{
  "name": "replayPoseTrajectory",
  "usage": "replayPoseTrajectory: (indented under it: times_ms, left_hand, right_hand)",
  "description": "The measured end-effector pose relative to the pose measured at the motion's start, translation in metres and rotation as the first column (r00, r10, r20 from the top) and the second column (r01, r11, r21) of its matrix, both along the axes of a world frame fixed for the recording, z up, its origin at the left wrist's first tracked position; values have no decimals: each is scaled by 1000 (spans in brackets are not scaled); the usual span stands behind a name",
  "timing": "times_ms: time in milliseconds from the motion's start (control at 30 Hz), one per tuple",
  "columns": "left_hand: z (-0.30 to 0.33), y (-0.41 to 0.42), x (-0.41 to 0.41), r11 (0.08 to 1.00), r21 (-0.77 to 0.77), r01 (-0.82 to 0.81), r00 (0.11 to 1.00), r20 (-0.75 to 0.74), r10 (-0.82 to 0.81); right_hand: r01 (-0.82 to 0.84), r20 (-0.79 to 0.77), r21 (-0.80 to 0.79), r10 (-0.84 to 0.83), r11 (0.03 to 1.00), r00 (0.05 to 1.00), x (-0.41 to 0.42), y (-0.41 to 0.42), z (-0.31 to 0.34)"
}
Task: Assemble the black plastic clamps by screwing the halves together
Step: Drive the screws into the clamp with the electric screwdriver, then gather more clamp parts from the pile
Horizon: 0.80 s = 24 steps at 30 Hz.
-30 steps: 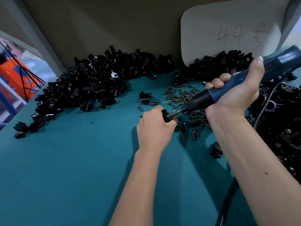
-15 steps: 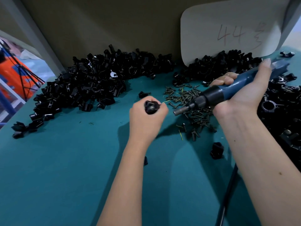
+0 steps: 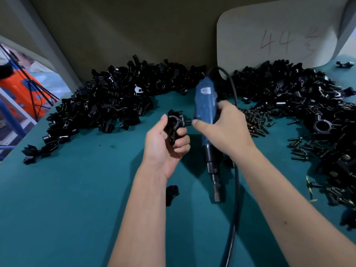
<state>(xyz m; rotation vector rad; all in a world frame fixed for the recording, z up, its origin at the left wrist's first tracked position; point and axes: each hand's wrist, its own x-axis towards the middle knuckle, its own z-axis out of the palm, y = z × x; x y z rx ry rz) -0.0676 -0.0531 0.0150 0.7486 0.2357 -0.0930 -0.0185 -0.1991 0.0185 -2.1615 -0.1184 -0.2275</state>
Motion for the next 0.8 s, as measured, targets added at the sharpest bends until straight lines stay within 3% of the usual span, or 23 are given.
replayPoseTrajectory:
  times_ms: [33,100,167,233,333,433,567,733,800]
  left_hand:
    - [-1,0,0,998,67,-21,1000,12,20]
    - [-3,-3,2,957,270,-103,994,64,89]
    - [-6,-8,3,811,547,-208,978,140,156]
    - [-9,-16,5,656,696,-293,956,229,184]
    - [-6,-30,6,619,666,-415,907,355,226]
    - [-1,-49,8,498,687,-529,847,470,251]
    - [12,-93,6,493,685,-536,837,505,209]
    - [52,-161,13,514,714,-475,838,545,18]
    - [64,-189,17,411,787,-461,828,548,-121]
  right_hand:
    - [14,35,-119,-10,993,999,-1,2,-3]
    - [17,32,-201,-11,979,999,-2,5,-8]
    - [-6,-23,-209,1,978,1000,-3,5,-12]
    - [-19,-57,-182,9,983,998,-3,3,-10]
    - [6,78,-110,3,994,997,-2,-1,4]
    - [-129,111,124,115,984,987,-9,-15,26]
    - [-187,111,86,177,979,978,-17,-58,56]
    - [-14,135,184,-11,983,991,-21,-137,94]
    - [97,120,136,-113,986,986,-25,-178,104]
